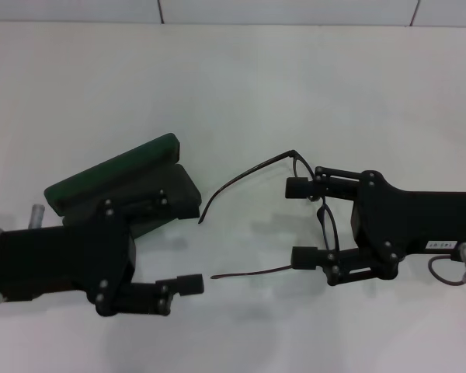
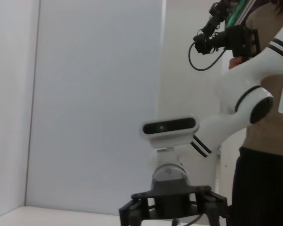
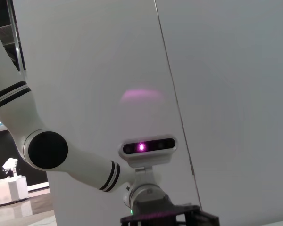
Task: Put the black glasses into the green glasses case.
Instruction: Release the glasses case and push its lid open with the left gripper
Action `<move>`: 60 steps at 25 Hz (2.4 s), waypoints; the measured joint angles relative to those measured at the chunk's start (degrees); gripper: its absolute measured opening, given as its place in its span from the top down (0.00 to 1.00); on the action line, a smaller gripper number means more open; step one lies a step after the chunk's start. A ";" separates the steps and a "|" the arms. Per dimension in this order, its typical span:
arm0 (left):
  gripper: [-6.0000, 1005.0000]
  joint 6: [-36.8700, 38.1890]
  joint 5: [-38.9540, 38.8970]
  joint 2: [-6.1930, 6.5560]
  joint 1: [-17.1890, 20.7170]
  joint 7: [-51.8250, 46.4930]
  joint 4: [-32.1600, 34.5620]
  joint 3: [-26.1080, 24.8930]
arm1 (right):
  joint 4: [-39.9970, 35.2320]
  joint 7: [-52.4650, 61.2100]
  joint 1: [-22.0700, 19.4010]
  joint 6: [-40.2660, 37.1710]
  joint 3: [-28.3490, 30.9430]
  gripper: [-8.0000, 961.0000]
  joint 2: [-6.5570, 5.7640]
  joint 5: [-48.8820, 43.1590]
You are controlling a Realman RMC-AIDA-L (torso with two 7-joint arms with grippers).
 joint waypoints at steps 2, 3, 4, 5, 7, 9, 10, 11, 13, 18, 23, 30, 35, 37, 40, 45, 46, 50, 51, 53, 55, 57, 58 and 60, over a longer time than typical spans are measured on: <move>0.16 0.00 -0.02 0.10 -0.34 -0.90 0.04 -0.78 | 0.00 -0.01 -0.21 -0.10 0.00 0.10 -0.17 0.01; 0.16 0.00 -0.04 0.16 -0.51 -1.53 0.15 -1.12 | 0.00 -0.01 -0.29 -0.14 0.00 0.10 -0.24 0.01; 0.16 -0.01 -0.05 0.22 -0.66 -2.06 0.25 -1.36 | 0.00 -0.02 -0.36 -0.16 0.00 0.10 -0.29 0.02; 0.16 -0.02 -0.05 0.24 -0.83 -2.47 0.33 -1.53 | 0.00 -0.02 -0.40 -0.17 0.00 0.11 -0.33 0.02; 0.16 -0.04 -0.05 0.27 -1.03 -2.84 0.37 -1.71 | 0.01 -0.01 -0.47 -0.20 0.00 0.11 -0.39 0.03; 0.16 -0.14 -0.05 0.29 -1.26 -3.02 0.27 -1.92 | 0.00 -0.01 -0.53 -0.21 0.00 0.11 -0.40 0.03; 0.16 -0.19 -0.06 0.29 -1.27 -3.04 0.27 -1.95 | 0.00 -0.01 -0.53 -0.21 0.00 0.11 -0.40 0.03; 0.16 -0.24 -0.17 0.27 -1.30 -3.30 0.28 -1.99 | 0.00 -0.06 -0.60 -0.22 0.02 0.12 -0.39 0.21; 0.16 -0.56 -1.27 -0.09 -1.41 -5.44 0.81 -2.67 | 0.04 -0.15 -0.89 -0.22 0.65 0.12 -0.38 0.38; 0.20 -7.31 -2.92 -4.47 0.54 -26.78 16.16 -6.84 | 0.09 -0.25 -3.10 -0.60 4.88 0.13 -0.97 0.18; 0.23 -18.44 10.55 -4.12 2.32 -51.64 50.47 4.35 | -0.07 -0.16 -6.33 -1.48 7.42 0.13 -1.80 0.14; 0.25 -20.55 46.98 -4.10 -4.28 -71.44 66.49 15.24 | 0.42 -0.94 -10.19 -0.90 9.12 0.13 -1.09 0.31; 0.29 -21.08 54.22 -4.33 -7.24 -73.50 61.51 19.89 | 0.58 -1.32 -10.72 -0.19 10.34 0.13 -0.69 0.14; 0.30 -21.60 54.25 -4.34 -7.97 -73.84 59.99 20.03 | 0.60 -1.51 -10.70 -0.14 10.42 0.14 -0.70 0.12; 0.32 -22.67 54.78 -4.36 -8.82 -74.11 57.24 20.12 | 0.62 -1.75 -10.48 0.09 10.44 0.14 -0.81 0.10; 0.36 -24.90 55.95 -4.26 -9.99 -75.23 52.96 20.59 | 0.62 -1.91 -10.44 0.97 10.46 0.14 -0.71 0.05; 0.36 -24.93 56.57 -4.24 -10.27 -75.88 52.37 20.62 | 0.62 -1.91 -10.44 1.11 10.45 0.14 -0.68 0.05; 0.39 -24.55 60.68 -4.14 -12.34 -78.81 49.15 20.75 | 0.62 -1.91 -10.59 1.74 10.22 0.14 -0.46 0.02; 0.40 -24.54 61.03 -4.17 -12.43 -78.87 48.95 20.87 | 0.63 -1.91 -10.62 1.75 10.18 0.14 -0.43 0.02; 0.47 -24.56 61.35 -4.24 -12.46 -78.90 48.86 21.66 | 0.62 -1.92 -10.71 1.76 10.16 0.14 -0.37 0.02; 0.55 -24.62 61.42 -4.24 -12.43 -78.95 49.06 22.53 | 0.62 -1.95 -10.83 1.78 10.17 0.15 -0.34 0.02; 0.63 -24.64 61.50 -4.21 -12.40 -79.01 49.25 23.06 | 0.62 -1.99 -10.90 1.79 10.15 0.15 -0.28 0.02; 0.64 -24.65 61.55 -4.22 -12.40 -79.02 49.27 23.13 | 0.62 -2.00 -10.92 1.79 10.13 0.15 -0.26 0.02; 0.67 -24.65 61.64 -4.24 -12.40 -79.03 49.60 23.23 | 0.62 -2.04 -10.97 1.79 10.09 0.15 -0.22 0.02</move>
